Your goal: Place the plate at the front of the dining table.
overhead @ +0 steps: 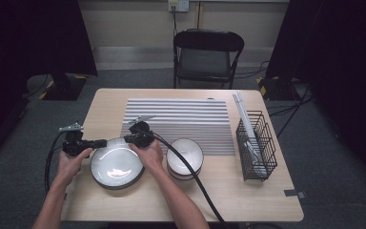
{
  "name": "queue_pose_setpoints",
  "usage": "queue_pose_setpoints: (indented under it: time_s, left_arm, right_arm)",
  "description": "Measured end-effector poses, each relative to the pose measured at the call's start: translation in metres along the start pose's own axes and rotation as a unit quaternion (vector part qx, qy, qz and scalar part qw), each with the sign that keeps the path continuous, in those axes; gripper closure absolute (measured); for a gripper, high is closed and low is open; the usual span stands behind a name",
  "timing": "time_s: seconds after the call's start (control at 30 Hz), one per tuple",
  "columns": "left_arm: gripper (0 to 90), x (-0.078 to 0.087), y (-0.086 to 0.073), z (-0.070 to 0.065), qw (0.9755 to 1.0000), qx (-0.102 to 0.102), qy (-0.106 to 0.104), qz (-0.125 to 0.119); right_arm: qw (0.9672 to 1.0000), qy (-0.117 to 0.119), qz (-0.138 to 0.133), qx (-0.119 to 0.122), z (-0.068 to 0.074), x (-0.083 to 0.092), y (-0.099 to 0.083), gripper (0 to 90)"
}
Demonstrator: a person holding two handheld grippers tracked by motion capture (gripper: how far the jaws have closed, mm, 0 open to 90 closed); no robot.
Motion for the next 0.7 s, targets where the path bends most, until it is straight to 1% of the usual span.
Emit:
queue_pose_setpoints:
  time_s: [0.03,0.07,0.13,0.2,0.23,0.27,0.3,0.37,0.4,0.43,0.47,0.5,0.53,0.63,0.7]
  left_arm:
    - [86.4,0.001,0.0,0.0,1.0,-0.004,0.002,0.001]
    - [86.4,0.001,0.0,0.0,1.0,-0.006,0.004,0.001]
    - [86.4,0.001,0.0,0.0,1.0,-0.004,0.001,0.0]
    - [86.6,0.001,0.0,0.0,1.0,0.0,-0.003,-0.001]
    - [86.6,0.001,0.0,0.0,1.0,-0.004,-0.001,0.0]
    - [86.5,0.001,0.0,0.0,1.0,-0.004,0.0,0.0]
    - [86.5,0.001,0.0,0.0,1.0,-0.003,0.0,0.0]
    - [86.5,0.001,0.0,0.0,1.0,-0.002,0.001,-0.001]
    - [86.6,0.001,0.0,0.0,1.0,-0.001,0.001,-0.002]
    - [86.6,0.001,0.0,0.0,1.0,0.0,0.0,-0.002]
    - [86.6,0.001,0.0,0.0,1.0,0.003,-0.003,-0.003]
    - [86.7,0.002,0.0,0.0,1.0,0.003,-0.001,-0.004]
    - [86.7,0.002,0.0,0.0,1.0,0.003,-0.002,-0.004]
    - [86.7,0.002,0.0,0.001,1.0,0.005,-0.002,-0.004]
    - [86.7,0.002,0.0,0.0,1.0,0.006,-0.002,-0.007]
  right_arm:
    - [0.9999,-0.007,-0.006,0.007,-0.001,0.0,0.001,84.9]
    - [0.9998,-0.013,-0.008,0.009,-0.002,0.0,0.001,81.7]
    - [0.9998,-0.015,-0.009,-0.003,-0.008,0.004,0.001,82.2]
    - [0.9996,-0.024,-0.011,-0.008,-0.013,0.009,0.001,78.6]
    - [0.9997,-0.023,-0.007,-0.011,-0.015,0.01,-0.001,80.5]
    - [0.9994,-0.032,0.001,-0.012,-0.018,0.01,-0.004,80.7]
    - [0.9993,-0.035,0.002,-0.015,-0.019,0.01,-0.005,81.3]
    - [0.9994,-0.028,0.005,-0.019,-0.019,0.01,-0.008,83.5]
    - [0.9994,-0.028,0.007,-0.018,-0.018,0.009,-0.009,84.6]
    - [0.9993,-0.031,0.011,-0.02,-0.018,0.009,-0.01,83.8]
    - [0.9993,-0.03,0.014,-0.021,-0.018,0.008,-0.011,82.7]
    - [0.9992,-0.025,0.019,-0.027,-0.018,0.006,-0.014,81.9]
    - [0.9993,-0.024,0.017,-0.024,-0.018,0.005,-0.015,81.8]
    - [0.9992,-0.021,0.016,-0.03,-0.018,0.003,-0.02,80.4]
    - [0.9993,-0.022,0.014,-0.029,-0.018,0.003,-0.02,80.6]
Point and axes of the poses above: each handheld gripper's, and its own axes: x roughly backward along the jaws, y roughly out of its top, z roughly to its left, the point moved 10 cm from there along -x, roughly forward along the jaws, and after that the axes turned 2 degrees about -z, right-handed, at the moved point
